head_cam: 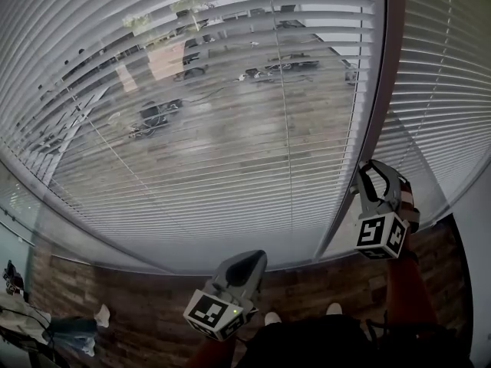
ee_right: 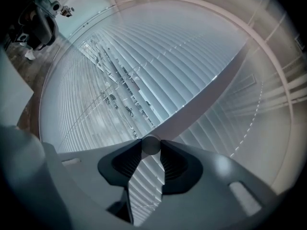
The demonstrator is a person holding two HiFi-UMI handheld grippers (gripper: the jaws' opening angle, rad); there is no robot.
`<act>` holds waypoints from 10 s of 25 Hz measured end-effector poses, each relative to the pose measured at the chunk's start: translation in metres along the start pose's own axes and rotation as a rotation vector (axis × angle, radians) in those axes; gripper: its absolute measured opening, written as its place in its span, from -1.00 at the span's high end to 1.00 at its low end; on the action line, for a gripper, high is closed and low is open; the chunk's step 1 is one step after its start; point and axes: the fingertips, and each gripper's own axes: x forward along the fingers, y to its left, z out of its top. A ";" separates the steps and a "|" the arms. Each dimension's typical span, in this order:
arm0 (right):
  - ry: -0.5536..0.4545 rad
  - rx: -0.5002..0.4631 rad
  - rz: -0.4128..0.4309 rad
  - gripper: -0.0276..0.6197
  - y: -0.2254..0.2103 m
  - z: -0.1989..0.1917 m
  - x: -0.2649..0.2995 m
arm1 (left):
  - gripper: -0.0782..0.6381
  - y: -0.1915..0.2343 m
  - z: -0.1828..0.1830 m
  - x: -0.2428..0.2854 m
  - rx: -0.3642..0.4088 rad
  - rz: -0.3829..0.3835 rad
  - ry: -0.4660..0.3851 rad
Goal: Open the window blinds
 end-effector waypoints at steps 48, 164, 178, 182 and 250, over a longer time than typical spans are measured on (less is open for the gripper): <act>-0.076 0.481 0.102 0.46 -0.006 0.004 -0.004 | 0.78 0.002 -0.011 -0.004 0.001 -0.002 0.031; -0.063 0.342 0.082 0.46 -0.007 0.008 -0.006 | 0.78 -0.001 -0.007 -0.004 0.006 -0.010 0.031; -0.045 0.104 0.018 0.46 -0.003 0.006 -0.007 | 0.78 -0.002 -0.006 -0.002 0.006 -0.009 0.023; -0.046 0.117 0.029 0.46 -0.005 0.007 -0.006 | 0.78 -0.002 -0.008 0.001 0.001 -0.012 0.020; -0.281 0.952 0.821 0.84 0.037 -0.034 -0.285 | 0.78 -0.222 -0.009 -0.030 -0.099 0.118 0.040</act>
